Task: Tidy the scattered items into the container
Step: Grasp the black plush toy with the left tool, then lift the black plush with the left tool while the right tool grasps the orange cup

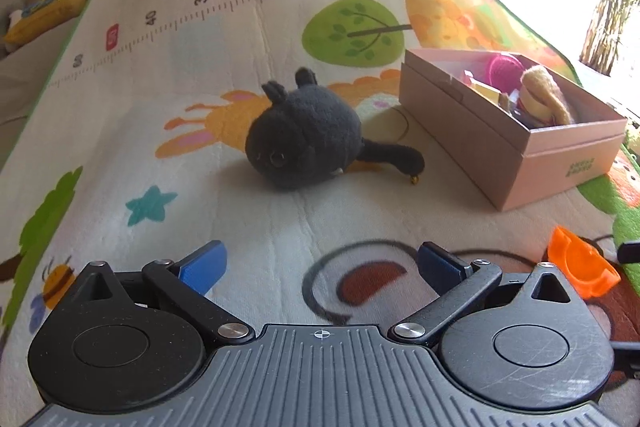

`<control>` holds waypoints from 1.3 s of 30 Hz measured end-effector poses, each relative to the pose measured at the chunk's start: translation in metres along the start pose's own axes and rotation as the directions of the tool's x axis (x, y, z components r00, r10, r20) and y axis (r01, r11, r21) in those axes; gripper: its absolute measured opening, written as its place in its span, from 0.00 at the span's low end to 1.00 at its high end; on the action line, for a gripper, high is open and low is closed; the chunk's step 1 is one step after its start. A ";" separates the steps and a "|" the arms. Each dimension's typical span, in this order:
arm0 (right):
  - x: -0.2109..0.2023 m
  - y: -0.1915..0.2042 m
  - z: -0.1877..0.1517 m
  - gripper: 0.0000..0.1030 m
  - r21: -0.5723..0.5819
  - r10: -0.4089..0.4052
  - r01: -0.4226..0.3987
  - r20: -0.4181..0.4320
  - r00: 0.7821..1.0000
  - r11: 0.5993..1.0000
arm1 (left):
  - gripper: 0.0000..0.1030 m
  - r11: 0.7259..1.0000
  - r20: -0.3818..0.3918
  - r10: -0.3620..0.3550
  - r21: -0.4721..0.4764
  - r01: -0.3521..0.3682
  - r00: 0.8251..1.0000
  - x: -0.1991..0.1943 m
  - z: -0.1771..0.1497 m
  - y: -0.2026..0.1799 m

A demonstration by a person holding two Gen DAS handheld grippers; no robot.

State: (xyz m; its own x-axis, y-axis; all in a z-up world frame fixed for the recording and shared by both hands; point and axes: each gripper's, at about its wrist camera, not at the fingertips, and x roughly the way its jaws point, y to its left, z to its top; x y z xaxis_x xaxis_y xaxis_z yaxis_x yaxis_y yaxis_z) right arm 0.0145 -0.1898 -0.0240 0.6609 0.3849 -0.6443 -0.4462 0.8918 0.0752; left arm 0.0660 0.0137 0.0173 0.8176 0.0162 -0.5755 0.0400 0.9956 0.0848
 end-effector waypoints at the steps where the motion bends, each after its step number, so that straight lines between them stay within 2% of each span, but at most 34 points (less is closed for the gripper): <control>1: 0.000 0.001 0.000 1.00 -0.006 -0.005 0.005 -0.002 1.000 1.000 | 1.00 1.000 0.030 0.009 0.011 -0.009 1.000 0.007 0.008 0.000; 4: 0.001 0.002 0.000 1.00 -0.017 -0.014 0.014 -0.006 1.000 1.000 | 1.00 1.000 0.066 -0.002 0.025 0.000 0.998 0.031 0.028 0.001; 9: 0.002 0.004 0.000 1.00 -0.022 -0.019 0.019 -0.007 1.000 1.000 | 1.00 1.000 -0.010 0.006 0.000 -0.006 1.000 0.074 0.044 0.003; 12: 0.002 0.004 -0.001 1.00 -0.020 -0.017 0.017 -0.005 1.000 1.000 | 1.00 1.000 -0.029 -0.001 0.000 0.001 1.000 0.084 0.045 0.002; 15: 0.002 0.003 -0.001 1.00 -0.019 -0.017 0.017 -0.005 1.000 1.000 | 1.00 1.000 -0.005 0.005 0.010 -0.005 1.000 0.080 0.045 0.001; 17: 0.002 0.003 -0.001 1.00 -0.019 -0.016 0.016 -0.004 1.000 1.000 | 0.94 1.000 0.001 0.009 0.026 -0.009 1.000 0.078 0.044 -0.002; 18: 0.001 0.003 -0.001 1.00 -0.017 -0.015 0.015 -0.004 1.000 1.000 | 0.81 0.999 -0.003 0.005 0.040 -0.005 1.000 0.077 0.044 -0.003; 20: 0.001 0.002 -0.001 1.00 -0.014 -0.013 0.013 -0.002 1.000 1.000 | 0.79 0.999 -0.006 0.006 0.053 -0.006 1.000 0.074 0.043 -0.004; 23: 0.001 0.001 -0.001 1.00 -0.007 -0.008 0.008 0.001 1.000 1.000 | 0.79 0.999 -0.013 -0.010 0.034 0.011 1.000 0.062 0.041 -0.001; 28: 0.002 0.002 0.000 1.00 -0.014 -0.013 0.012 -0.003 1.000 1.000 | 0.79 0.994 -0.005 -0.112 0.014 0.112 0.994 0.009 0.025 -0.001; 32: 0.002 0.001 0.000 1.00 -0.017 -0.005 0.005 -0.010 1.000 1.000 | 0.79 0.982 -0.024 -0.188 0.023 0.188 0.982 -0.037 0.000 -0.010; 36: 0.003 0.004 0.001 1.00 -0.053 -0.015 0.014 -0.026 1.000 0.998 | 0.80 0.968 -0.058 -0.252 -0.018 0.252 0.966 -0.068 -0.027 -0.016; 39: 0.003 0.005 0.001 1.00 -0.062 -0.019 0.017 -0.028 0.999 0.998 | 0.81 0.968 -0.064 -0.252 -0.027 0.251 0.966 -0.078 -0.043 -0.020</control>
State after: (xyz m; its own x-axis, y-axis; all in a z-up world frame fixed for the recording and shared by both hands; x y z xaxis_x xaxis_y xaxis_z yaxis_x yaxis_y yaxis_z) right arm 0.0151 -0.1835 -0.0248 0.6521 0.3610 -0.6666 -0.4714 0.8817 0.0164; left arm -0.0230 -0.0040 0.0253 0.7428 -0.2295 -0.6290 0.2283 0.9699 -0.0842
